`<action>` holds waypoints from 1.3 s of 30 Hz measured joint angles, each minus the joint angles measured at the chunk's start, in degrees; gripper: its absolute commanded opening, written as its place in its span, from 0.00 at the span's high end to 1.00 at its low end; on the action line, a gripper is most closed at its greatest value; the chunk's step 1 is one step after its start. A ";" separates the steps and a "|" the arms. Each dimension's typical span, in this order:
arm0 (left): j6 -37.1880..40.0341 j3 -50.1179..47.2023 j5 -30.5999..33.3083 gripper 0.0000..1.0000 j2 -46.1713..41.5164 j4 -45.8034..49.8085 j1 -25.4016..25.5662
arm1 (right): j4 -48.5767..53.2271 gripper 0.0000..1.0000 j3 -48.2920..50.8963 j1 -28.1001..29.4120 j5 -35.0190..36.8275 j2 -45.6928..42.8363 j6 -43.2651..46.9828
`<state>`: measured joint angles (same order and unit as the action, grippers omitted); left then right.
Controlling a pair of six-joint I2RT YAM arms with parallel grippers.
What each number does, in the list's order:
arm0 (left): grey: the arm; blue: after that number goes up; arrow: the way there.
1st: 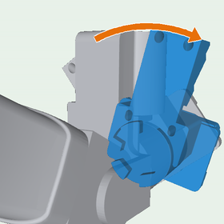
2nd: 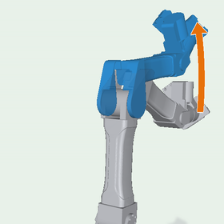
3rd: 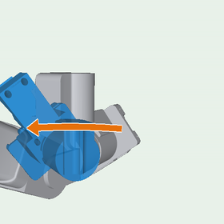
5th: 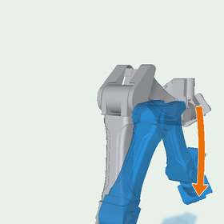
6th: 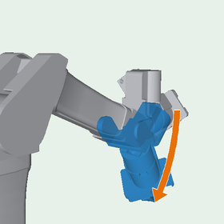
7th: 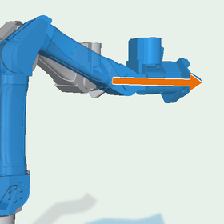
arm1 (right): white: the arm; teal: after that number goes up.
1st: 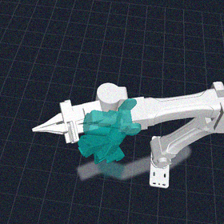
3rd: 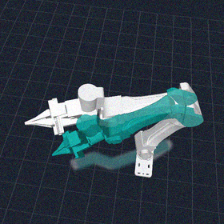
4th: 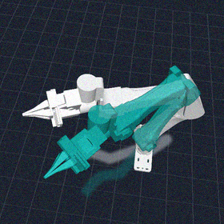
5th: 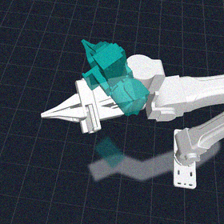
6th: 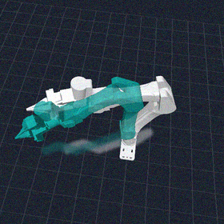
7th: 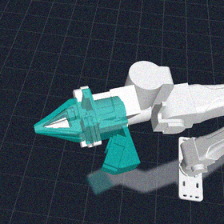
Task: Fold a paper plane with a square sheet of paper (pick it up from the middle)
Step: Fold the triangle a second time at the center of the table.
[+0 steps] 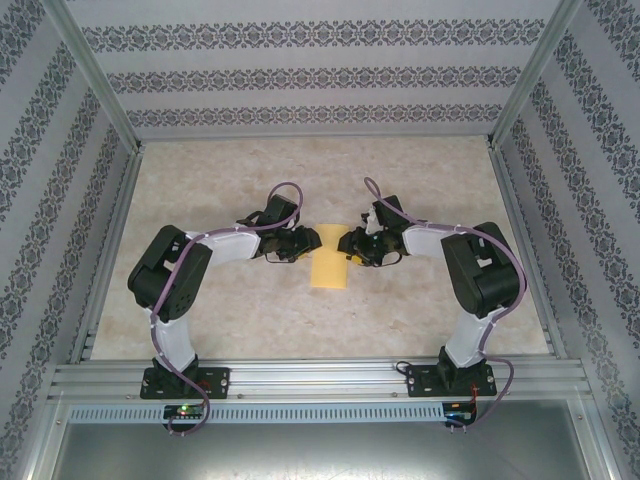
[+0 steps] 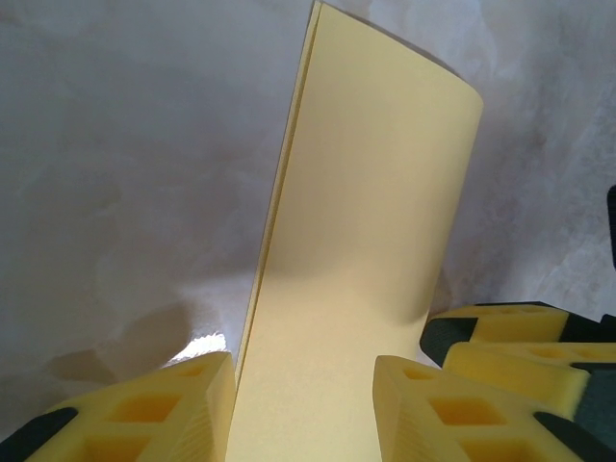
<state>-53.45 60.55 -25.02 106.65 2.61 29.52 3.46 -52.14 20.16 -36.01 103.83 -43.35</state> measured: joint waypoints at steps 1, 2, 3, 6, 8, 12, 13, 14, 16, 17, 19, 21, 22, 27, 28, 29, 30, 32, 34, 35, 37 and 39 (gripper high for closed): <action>0.00 0.11 -0.22 0.56 0.17 0.00 0.00 | 0.02 0.58 0.00 0.00 0.02 0.07 0.00; 0.00 0.24 -0.39 0.56 0.48 0.00 0.00 | 0.02 0.58 0.00 0.00 0.02 0.07 0.02; 0.00 0.31 -0.48 0.56 0.72 0.00 0.00 | 0.02 0.58 0.00 0.00 0.02 0.07 0.02; 0.00 0.35 -0.76 0.56 1.27 -0.02 0.00 | 0.02 0.58 0.02 0.00 0.07 0.07 0.02; -0.02 0.35 -0.96 0.55 1.53 -0.02 0.00 | 0.00 0.58 0.04 0.00 0.07 0.07 0.02; -0.04 0.46 -1.40 0.55 1.53 -0.04 0.00 | -0.63 0.58 0.37 -0.02 0.00 0.07 -0.22; -0.07 0.46 -1.55 0.55 1.53 -0.04 0.00 | -0.81 0.58 0.48 -0.02 0.00 0.07 -0.28; -0.15 0.46 -1.60 0.55 1.53 -0.07 0.00 | -1.11 0.58 0.68 -0.02 0.00 0.07 -0.42; -0.20 0.46 -1.86 0.55 1.53 -0.07 0.00 | -1.68 0.58 1.03 -0.02 0.00 0.07 -0.66; -0.22 0.46 -2.01 0.55 1.53 -0.15 0.00 | -1.92 0.58 1.11 -0.02 0.00 0.07 -0.87; -0.22 0.46 -2.21 0.55 1.53 -0.24 0.00 | -2.08 0.58 1.20 -0.02 0.00 0.07 -1.22; -0.24 0.48 -2.60 0.55 1.64 -0.37 0.00 | -2.36 0.58 1.33 -0.02 0.00 0.07 -1.36; -0.33 0.57 -2.89 0.55 1.77 -0.46 0.00 | -2.40 0.58 1.33 -0.02 0.02 0.07 -1.40; -0.85 0.83 -3.52 0.54 2.91 -0.90 -0.02 | -2.93 0.58 1.64 -0.04 -0.04 0.04 -1.66; -0.87 0.85 -3.50 0.54 2.91 -0.90 -0.02 | -3.32 0.58 1.77 -0.07 -0.24 0.04 -1.81; -0.87 0.87 -3.50 0.54 2.91 -0.90 0.00 | -3.85 0.58 2.05 -0.15 -0.48 -0.02 -2.21; -0.87 0.87 -3.52 0.54 2.91 -0.90 0.00 | -4.63 0.58 2.45 -0.17 -0.76 -0.13 -2.80; -0.87 0.92 -3.52 0.54 2.91 -0.87 0.00 | -5.57 0.57 2.95 -0.15 -0.87 -0.39 -3.37; -0.87 0.96 -3.52 0.54 2.93 -0.87 0.00 | -5.81 0.57 2.99 -0.15 -0.92 -0.52 -3.69; -0.87 0.96 -3.54 0.54 2.93 -0.87 0.00 | -5.90 0.57 2.99 -0.15 -0.92 -0.61 -3.72; -0.87 0.96 -3.69 0.54 2.91 -0.90 0.00 | -5.86 0.57 2.99 -0.15 -0.90 -0.70 -3.72; -0.87 0.96 -3.76 0.54 2.93 -0.96 0.00 | -5.81 0.57 2.99 -0.15 -0.90 -0.70 -3.69</action>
<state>-54.33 61.52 -28.77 109.58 1.65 29.52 -2.35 -49.15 20.01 -36.91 103.13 -47.05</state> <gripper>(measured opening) 0.462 0.425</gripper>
